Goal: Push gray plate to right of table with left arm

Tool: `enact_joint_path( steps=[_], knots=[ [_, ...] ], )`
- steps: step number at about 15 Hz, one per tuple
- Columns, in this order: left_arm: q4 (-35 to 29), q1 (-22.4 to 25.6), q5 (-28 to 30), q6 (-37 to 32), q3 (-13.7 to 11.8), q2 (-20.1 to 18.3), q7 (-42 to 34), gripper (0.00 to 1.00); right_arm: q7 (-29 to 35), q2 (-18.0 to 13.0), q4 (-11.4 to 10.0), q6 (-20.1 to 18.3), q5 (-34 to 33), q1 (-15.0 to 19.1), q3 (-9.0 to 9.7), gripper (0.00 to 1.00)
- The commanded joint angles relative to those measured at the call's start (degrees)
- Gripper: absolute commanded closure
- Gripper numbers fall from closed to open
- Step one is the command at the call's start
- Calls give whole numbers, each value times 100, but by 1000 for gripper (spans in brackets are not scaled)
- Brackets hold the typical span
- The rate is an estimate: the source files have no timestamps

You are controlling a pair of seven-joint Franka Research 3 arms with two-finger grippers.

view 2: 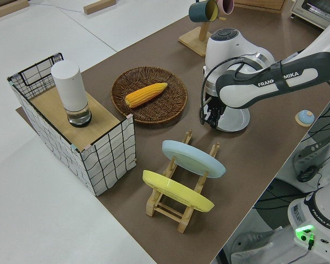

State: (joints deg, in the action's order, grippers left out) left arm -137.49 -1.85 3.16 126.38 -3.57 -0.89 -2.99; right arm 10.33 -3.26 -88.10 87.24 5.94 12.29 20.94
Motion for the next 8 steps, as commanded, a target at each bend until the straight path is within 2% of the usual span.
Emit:
enact_joint_path(
  steps=[1, 5, 8],
  knots=[
    [-94, -26, 62, 141, 41, 27, 8, 1000, 12, 36, 83, -31, 92, 37, 24, 5],
    [-94, -140, 123, 141, 129, 36, 236, 1000, 12, 36, 83, -31, 92, 37, 15, 5],
    [-85, -569, 360, 281, 146, 71, 683, 1000, 12, 36, 83, -31, 92, 37, 15, 5]
  ],
)
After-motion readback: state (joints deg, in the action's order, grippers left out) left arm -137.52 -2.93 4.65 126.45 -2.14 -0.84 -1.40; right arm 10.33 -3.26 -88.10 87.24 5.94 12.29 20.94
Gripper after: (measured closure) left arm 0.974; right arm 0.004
